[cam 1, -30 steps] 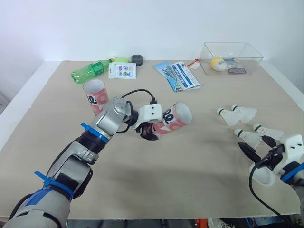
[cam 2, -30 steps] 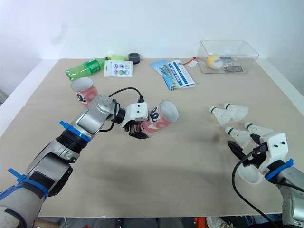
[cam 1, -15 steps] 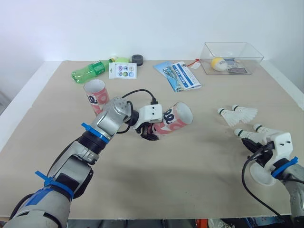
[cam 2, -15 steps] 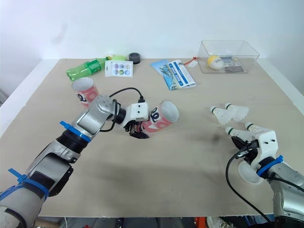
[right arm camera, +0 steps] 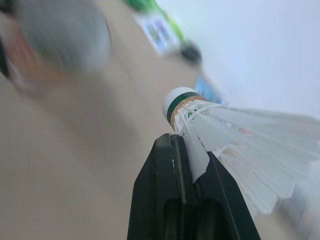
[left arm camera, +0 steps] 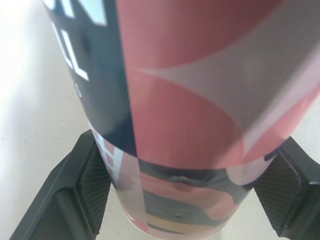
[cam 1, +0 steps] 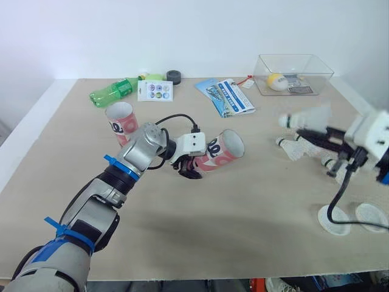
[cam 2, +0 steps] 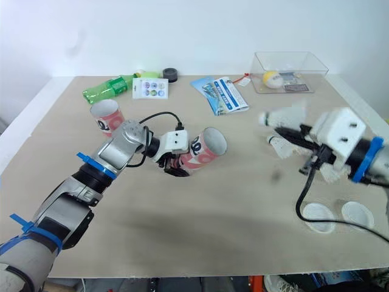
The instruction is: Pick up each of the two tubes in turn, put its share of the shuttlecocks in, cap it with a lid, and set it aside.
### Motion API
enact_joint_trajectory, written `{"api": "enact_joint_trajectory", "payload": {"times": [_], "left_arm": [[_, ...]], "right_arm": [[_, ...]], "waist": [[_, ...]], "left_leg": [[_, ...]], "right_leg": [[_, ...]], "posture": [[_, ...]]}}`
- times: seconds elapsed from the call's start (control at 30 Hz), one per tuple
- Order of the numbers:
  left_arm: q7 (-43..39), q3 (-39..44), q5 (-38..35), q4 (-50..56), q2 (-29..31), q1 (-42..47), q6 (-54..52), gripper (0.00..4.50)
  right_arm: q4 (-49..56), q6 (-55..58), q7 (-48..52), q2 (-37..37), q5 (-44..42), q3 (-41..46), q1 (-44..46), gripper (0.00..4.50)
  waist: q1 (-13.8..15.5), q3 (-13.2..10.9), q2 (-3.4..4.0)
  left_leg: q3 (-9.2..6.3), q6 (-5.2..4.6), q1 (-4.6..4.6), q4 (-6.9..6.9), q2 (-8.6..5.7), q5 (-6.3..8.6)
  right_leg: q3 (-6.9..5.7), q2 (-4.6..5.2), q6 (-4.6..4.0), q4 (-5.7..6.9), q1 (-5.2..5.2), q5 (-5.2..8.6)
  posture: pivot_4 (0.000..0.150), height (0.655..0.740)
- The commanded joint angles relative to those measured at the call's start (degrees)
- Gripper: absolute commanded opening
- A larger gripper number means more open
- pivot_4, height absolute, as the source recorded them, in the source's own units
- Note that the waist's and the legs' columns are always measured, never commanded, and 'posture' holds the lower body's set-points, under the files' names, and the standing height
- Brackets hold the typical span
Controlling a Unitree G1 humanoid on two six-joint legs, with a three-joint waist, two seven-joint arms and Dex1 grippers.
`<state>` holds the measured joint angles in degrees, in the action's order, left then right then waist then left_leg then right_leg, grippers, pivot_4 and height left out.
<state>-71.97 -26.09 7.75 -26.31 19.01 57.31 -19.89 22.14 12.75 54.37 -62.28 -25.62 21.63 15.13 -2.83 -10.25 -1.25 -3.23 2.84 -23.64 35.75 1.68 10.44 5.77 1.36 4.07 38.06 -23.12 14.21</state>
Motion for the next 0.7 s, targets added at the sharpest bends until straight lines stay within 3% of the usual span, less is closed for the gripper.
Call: {"api": "enact_joint_trajectory", "payload": {"times": [0.03,0.2,0.37,0.7], "left_arm": [[0.16,-0.49,0.43,-1.22,-0.32,0.70,0.10,3.68],[0.63,-0.13,0.10,-1.42,-0.99,0.76,-0.70,3.68],[0.39,0.33,-0.67,-0.36,-0.87,0.46,-1.96,3.68],[0.54,0.18,-0.85,2.36,0.00,-1.03,-3.45,3.68]], "right_arm": [[4.49,1.71,1.10,0.28,-1.63,-6.62,5.48,0.07],[4.31,-1.33,4.78,1.20,2.75,-16.18,13.06,0.07],[-2.81,-9.32,10.38,1.08,9.91,-22.25,17.46,0.07],[-12.92,-16.26,14.07,2.08,14.16,-23.75,25.86,0.07]], "waist": [[0.01,-0.04,-0.08],[0.12,-0.06,-0.10],[0.21,-0.07,-0.12],[0.05,-0.06,-0.09]], "left_leg": [[-0.02,0.00,-0.02,-0.01,0.00,0.00],[-0.02,0.00,-0.22,0.04,-0.05,0.00],[-0.05,0.00,-0.25,0.10,-0.04,0.00],[-0.03,-0.01,-0.20,0.09,-0.01,-0.01]], "right_leg": [[-0.01,0.00,0.00,0.00,-0.01,0.00],[0.02,0.04,0.22,-0.02,-0.11,-0.07],[-0.02,0.02,0.22,-0.02,-0.14,-0.07],[0.02,-0.02,0.18,0.00,-0.14,-0.13]], "posture": [[0.150,0.7400],[0.150,0.7400],[0.150,0.7400],[0.150,0.7400]]}}
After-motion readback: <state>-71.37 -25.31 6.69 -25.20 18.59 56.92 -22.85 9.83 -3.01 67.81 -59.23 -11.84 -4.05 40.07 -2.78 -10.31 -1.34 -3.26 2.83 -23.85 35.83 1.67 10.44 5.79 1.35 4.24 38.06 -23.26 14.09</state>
